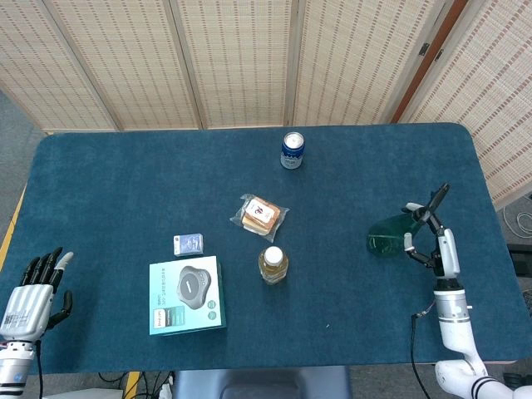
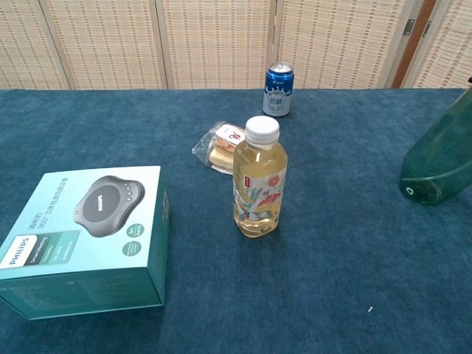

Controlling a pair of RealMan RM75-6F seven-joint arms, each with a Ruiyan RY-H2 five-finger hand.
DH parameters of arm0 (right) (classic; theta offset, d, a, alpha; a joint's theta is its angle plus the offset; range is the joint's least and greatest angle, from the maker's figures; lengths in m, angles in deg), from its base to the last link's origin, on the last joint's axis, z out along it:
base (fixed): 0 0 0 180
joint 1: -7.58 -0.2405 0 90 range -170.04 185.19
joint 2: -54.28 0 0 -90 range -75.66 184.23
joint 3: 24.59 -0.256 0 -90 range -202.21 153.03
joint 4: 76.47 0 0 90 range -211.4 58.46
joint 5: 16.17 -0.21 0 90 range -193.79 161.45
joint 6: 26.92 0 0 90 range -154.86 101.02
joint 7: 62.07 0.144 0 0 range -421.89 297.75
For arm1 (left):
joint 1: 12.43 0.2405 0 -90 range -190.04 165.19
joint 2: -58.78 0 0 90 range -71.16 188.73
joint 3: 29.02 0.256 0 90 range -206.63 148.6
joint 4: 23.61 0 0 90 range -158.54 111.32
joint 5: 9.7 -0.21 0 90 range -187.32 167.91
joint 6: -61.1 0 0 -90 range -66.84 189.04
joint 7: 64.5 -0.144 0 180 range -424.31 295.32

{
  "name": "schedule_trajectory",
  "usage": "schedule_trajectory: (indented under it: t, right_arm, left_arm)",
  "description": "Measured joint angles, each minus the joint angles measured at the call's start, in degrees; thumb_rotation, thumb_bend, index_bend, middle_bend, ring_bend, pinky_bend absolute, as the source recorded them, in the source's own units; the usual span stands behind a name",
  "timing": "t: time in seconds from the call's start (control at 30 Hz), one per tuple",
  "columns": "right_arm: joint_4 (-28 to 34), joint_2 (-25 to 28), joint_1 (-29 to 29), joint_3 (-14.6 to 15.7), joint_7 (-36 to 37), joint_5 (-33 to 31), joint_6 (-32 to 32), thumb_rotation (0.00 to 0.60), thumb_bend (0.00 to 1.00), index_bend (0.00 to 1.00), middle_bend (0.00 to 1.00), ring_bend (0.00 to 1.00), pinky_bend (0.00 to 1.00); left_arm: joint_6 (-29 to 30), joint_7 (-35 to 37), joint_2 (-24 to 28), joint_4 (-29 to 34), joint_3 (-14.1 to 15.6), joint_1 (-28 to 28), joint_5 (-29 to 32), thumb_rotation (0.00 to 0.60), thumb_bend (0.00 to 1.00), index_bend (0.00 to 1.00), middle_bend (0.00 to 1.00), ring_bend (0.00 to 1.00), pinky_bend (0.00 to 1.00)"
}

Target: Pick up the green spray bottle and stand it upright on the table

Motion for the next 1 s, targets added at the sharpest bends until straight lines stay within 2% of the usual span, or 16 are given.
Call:
schedule_trajectory:
  t: [0.77,1.0]
  right_arm:
    - [-1.8,0.0,0.5,-0.1,2.5,0.3,0.5,0.600,0.38,0.36,0.33,0.21,0.32]
    - [-2.7,-0.4,0.5,-0.1,3.0,0.1,0.4,0.600,0.37,0.28,0.31,0.20,0.32]
  left_arm:
    - [0.1,-0.9,0.0,0.6,0.0,0.2,0.1,0.600,0.59,0.05,0.00,0.00,0.00]
    - [0.0,-0.9,0.0,0.7,0.0,0.1,0.2,0.600,0.59,0.05,0.00,0.00,0.00]
